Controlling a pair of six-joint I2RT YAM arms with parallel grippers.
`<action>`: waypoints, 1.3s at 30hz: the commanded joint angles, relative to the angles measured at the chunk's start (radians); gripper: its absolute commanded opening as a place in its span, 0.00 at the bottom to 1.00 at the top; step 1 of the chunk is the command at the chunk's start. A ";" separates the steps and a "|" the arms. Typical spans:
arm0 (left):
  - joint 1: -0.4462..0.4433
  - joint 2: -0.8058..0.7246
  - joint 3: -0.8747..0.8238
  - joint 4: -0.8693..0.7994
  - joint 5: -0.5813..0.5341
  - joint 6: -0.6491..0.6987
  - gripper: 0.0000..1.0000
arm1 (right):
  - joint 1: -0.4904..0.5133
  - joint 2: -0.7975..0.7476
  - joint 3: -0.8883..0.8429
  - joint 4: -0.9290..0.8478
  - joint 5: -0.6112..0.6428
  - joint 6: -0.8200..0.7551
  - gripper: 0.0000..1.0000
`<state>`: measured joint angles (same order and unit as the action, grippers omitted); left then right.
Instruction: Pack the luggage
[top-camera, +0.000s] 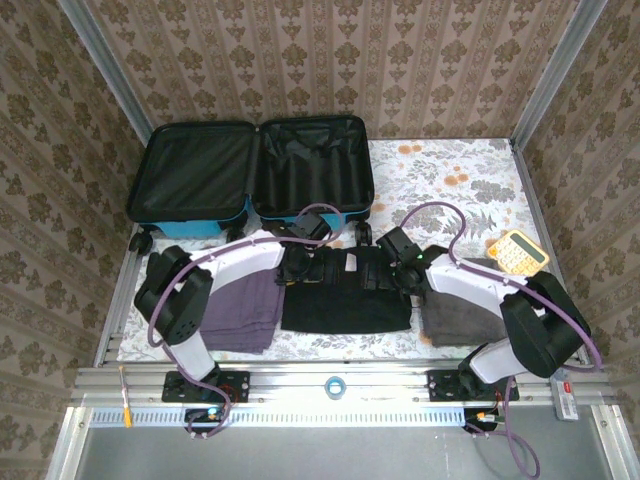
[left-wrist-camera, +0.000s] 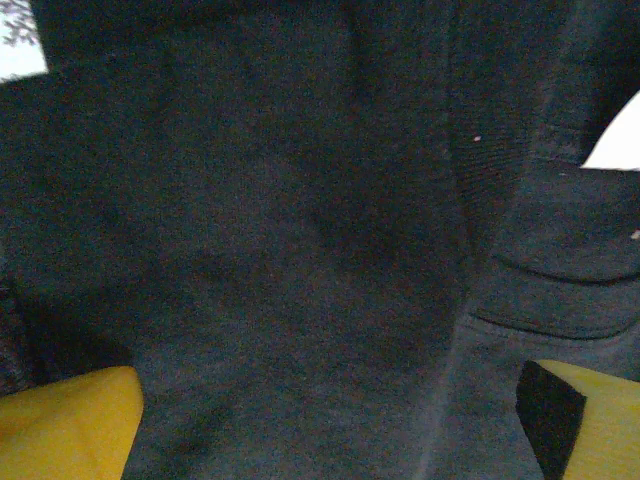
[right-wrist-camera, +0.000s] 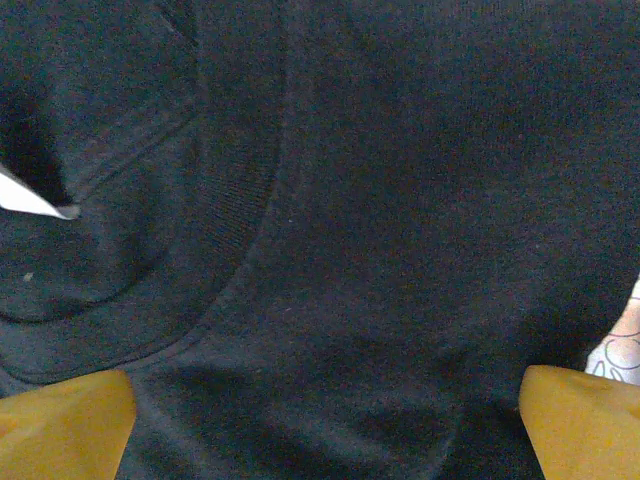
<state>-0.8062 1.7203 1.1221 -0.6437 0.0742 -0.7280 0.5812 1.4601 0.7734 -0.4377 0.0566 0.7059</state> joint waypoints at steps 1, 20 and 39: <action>-0.012 0.038 0.001 -0.019 -0.002 0.015 0.98 | 0.018 0.042 0.023 -0.030 0.052 -0.010 1.00; -0.050 0.059 -0.023 0.050 0.006 -0.013 0.35 | 0.080 0.151 0.072 0.035 -0.012 -0.010 0.30; 0.002 -0.192 0.160 -0.141 -0.070 0.133 0.00 | 0.076 -0.151 0.222 -0.148 0.025 -0.149 0.00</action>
<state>-0.8223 1.5784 1.2240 -0.7147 0.0402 -0.6483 0.6552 1.3468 0.9394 -0.5144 0.0582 0.6006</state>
